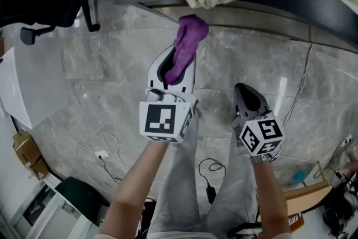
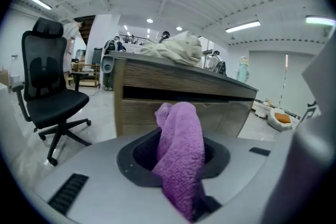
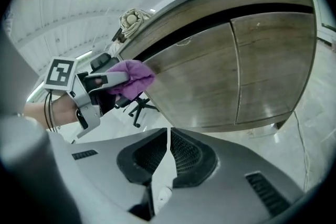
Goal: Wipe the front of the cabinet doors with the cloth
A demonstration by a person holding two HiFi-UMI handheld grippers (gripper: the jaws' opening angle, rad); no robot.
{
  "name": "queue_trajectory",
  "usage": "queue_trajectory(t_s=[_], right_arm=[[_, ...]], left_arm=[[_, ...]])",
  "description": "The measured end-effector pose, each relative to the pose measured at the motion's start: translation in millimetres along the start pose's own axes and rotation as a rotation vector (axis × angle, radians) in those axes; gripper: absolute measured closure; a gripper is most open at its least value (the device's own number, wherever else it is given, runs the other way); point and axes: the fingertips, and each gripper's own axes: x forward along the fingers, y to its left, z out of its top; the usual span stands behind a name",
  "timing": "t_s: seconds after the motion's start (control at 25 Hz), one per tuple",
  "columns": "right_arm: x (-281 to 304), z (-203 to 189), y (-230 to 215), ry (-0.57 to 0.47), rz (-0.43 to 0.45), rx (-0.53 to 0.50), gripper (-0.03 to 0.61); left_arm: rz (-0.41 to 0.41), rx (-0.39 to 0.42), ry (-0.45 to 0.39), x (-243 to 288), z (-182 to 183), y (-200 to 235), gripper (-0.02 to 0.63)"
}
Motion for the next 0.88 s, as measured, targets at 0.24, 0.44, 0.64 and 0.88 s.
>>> queue_trajectory(t_s=[0.24, 0.44, 0.64, 0.88], right_arm=[[-55, -15, -73, 0.028, -0.018, 0.010, 0.543], [-92, -14, -146, 0.012, -0.074, 0.022, 0.543], [-114, -11, -199, -0.033, -0.166, 0.082, 0.543], [-103, -13, -198, -0.039, -0.197, 0.097, 0.543]], left_arm=[[-0.237, 0.107, 0.032, 60, -28, -176, 0.502], [-0.254, 0.097, 0.024, 123, -32, -243, 0.502], [-0.198, 0.093, 0.043, 150, -36, -235, 0.502], [-0.136, 0.103, 0.047, 142, -36, -180, 0.502]])
